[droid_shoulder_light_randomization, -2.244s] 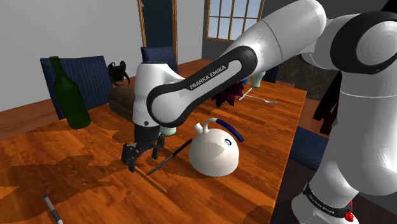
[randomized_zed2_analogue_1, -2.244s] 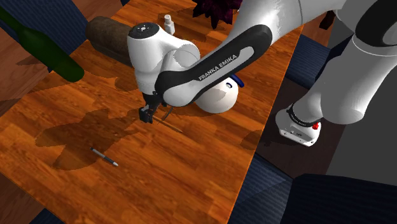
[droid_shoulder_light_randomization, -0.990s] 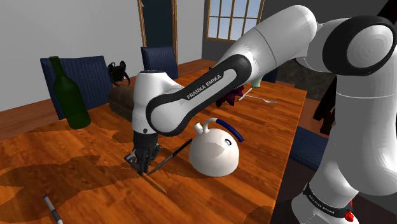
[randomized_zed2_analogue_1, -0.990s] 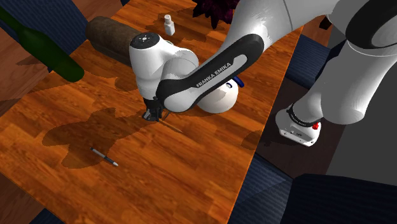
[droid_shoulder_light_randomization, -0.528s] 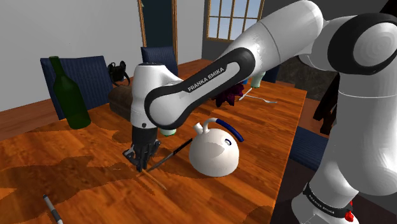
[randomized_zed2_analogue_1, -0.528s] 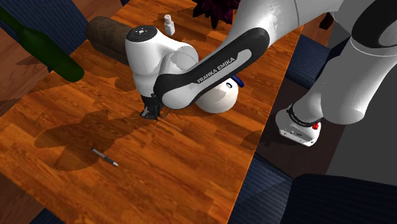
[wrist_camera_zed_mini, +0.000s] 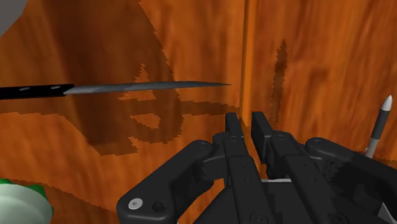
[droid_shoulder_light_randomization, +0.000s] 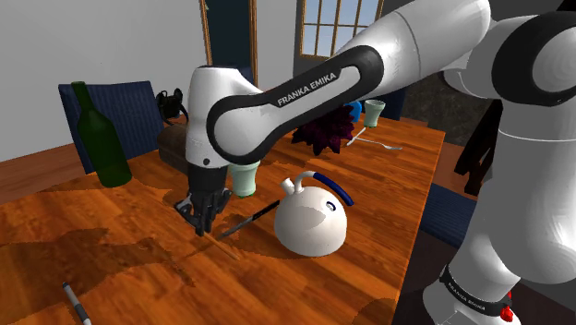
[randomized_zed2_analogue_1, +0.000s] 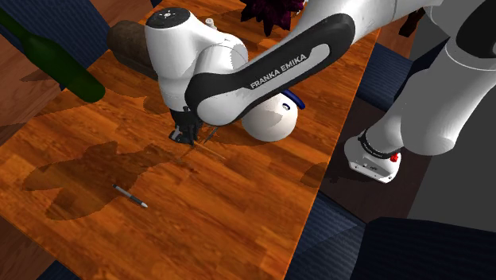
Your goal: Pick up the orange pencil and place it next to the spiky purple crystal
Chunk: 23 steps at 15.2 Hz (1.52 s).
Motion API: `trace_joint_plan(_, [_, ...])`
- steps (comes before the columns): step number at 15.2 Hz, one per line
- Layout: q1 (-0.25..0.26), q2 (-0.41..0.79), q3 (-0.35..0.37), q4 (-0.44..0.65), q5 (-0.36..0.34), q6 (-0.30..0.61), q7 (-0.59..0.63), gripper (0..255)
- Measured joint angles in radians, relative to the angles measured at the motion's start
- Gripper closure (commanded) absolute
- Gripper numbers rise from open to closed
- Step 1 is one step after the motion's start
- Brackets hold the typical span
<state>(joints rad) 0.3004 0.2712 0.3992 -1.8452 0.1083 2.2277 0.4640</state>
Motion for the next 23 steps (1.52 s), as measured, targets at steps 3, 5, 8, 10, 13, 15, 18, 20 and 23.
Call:
trace_joint_plan(3, [-0.001,-0.012,0.001,0.024,0.002,-0.035,0.003,255])
trace_joint_plan(5, [-0.004,-0.024,0.002,0.035,0.006,-0.057,0.003,255])
trace_joint_plan(8, [-0.006,-0.036,0.003,0.062,0.008,-0.096,0.006,255])
trace_joint_plan(10, [-0.007,-0.043,0.003,0.079,0.01,-0.12,0.008,255])
trace_joint_plan(13, [-0.007,-0.051,0.004,0.108,0.01,-0.155,0.013,255])
trace_joint_plan(15, [-0.009,-0.062,0.004,0.123,0.013,-0.181,0.013,255])
trace_joint_plan(18, [-0.009,-0.066,0.005,0.158,0.013,-0.219,0.019,255])
trace_joint_plan(20, [-0.008,-0.067,0.005,0.187,0.011,-0.248,0.024,255])
trace_joint_plan(23, [-0.009,-0.071,0.005,0.217,0.011,-0.283,0.028,255])
